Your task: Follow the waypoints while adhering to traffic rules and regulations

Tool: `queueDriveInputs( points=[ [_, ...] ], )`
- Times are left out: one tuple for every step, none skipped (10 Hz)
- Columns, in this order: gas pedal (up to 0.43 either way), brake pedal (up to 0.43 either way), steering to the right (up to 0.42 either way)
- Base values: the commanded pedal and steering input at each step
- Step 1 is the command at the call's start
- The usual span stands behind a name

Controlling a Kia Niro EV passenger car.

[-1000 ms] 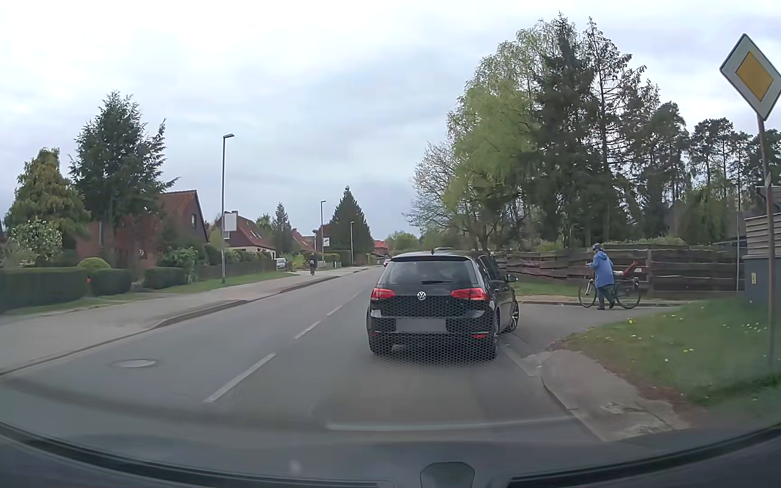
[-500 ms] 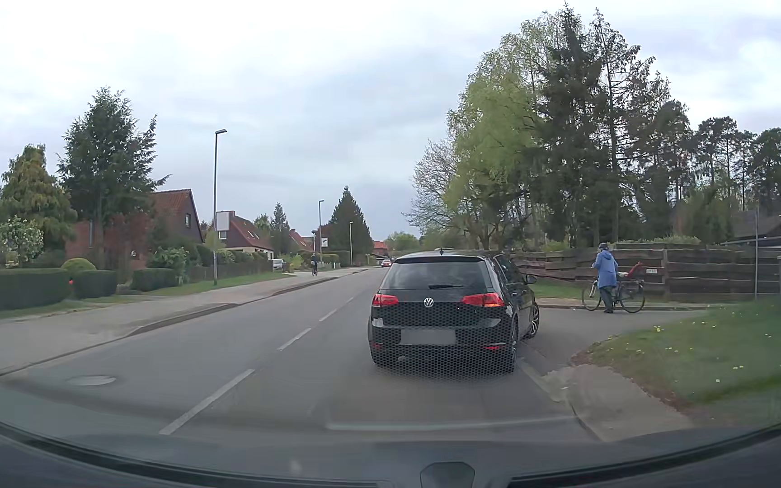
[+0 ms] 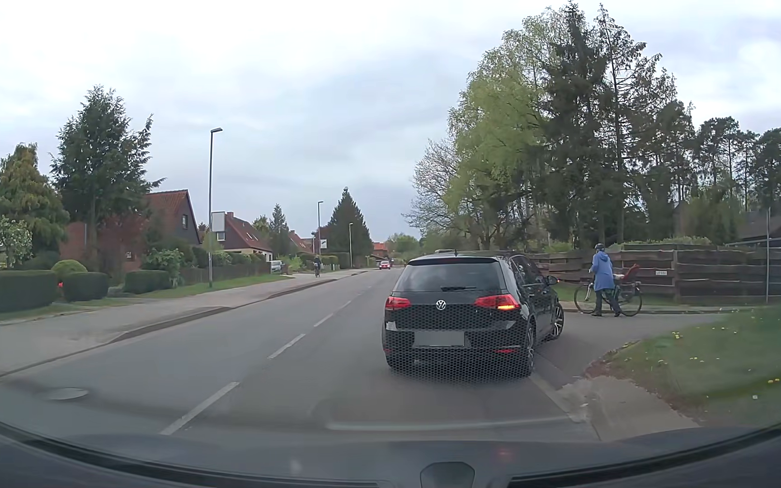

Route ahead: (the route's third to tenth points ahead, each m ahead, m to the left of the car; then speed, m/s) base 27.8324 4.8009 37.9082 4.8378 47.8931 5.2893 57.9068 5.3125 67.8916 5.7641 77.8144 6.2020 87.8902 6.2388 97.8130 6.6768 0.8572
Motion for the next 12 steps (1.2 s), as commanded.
queueDriveInputs(
  points=[
    [0.000,0.000,-0.004],
    [0.000,0.000,-0.004],
    [0.039,0.000,-0.004],
    [0.079,0.000,-0.004],
    [0.110,0.000,-0.005],
    [0.138,0.000,-0.006],
    [0.157,0.000,-0.007],
    [0.189,0.000,-0.007],
    [0.189,0.000,-0.007],
    [0.189,0.000,-0.008],
    [0.197,0.000,-0.009],
    [0.197,0.000,-0.009]
  ],
)
